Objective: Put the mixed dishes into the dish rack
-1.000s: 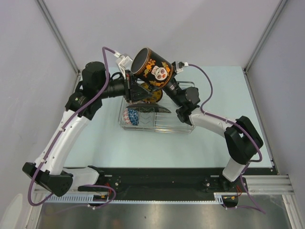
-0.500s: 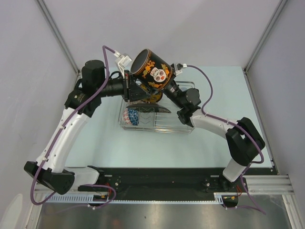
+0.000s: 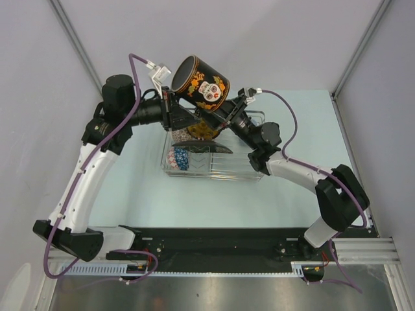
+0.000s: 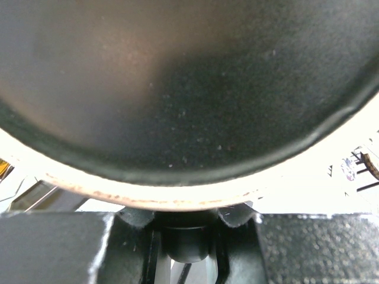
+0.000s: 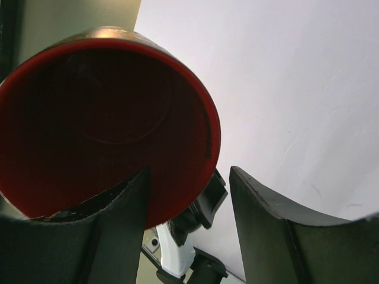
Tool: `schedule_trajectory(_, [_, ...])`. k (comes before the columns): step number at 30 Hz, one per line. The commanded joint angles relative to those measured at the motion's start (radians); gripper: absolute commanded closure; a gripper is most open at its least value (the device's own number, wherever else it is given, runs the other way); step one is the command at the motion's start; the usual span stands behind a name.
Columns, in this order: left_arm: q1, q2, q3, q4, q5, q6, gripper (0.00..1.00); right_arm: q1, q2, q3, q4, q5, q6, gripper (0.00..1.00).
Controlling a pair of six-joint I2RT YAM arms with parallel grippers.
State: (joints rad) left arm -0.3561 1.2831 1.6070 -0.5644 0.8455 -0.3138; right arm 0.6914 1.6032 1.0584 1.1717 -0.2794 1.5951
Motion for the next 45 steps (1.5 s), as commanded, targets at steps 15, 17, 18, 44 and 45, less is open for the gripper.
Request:
schedule_trajectory(15, [0.032,-0.024,0.114,0.115,-0.028,0.050,1.00,-0.161,-0.290,-0.167,-0.245,-0.208,-0.122,0.35])
schedule_trajectory(17, [0.032,-0.022,0.120,0.106,-0.031,0.064,1.00,-0.182,-0.334,-0.166,-0.412,-0.259,-0.211,0.37])
schedule_trajectory(18, [0.034,-0.021,0.123,0.097,-0.033,0.067,1.00,-0.188,-0.365,-0.161,-0.497,-0.270,-0.339,0.40])
schedule_trajectory(44, [0.342,-0.094,-0.015,0.127,0.095,0.021,1.00,0.580,0.010,0.510,-1.550,1.017,-2.242,0.32])
schedule_trajectory(45, [0.353,-0.100,-0.019,0.130,0.102,0.016,1.00,0.574,0.038,0.556,-1.610,0.976,-2.215,0.32])
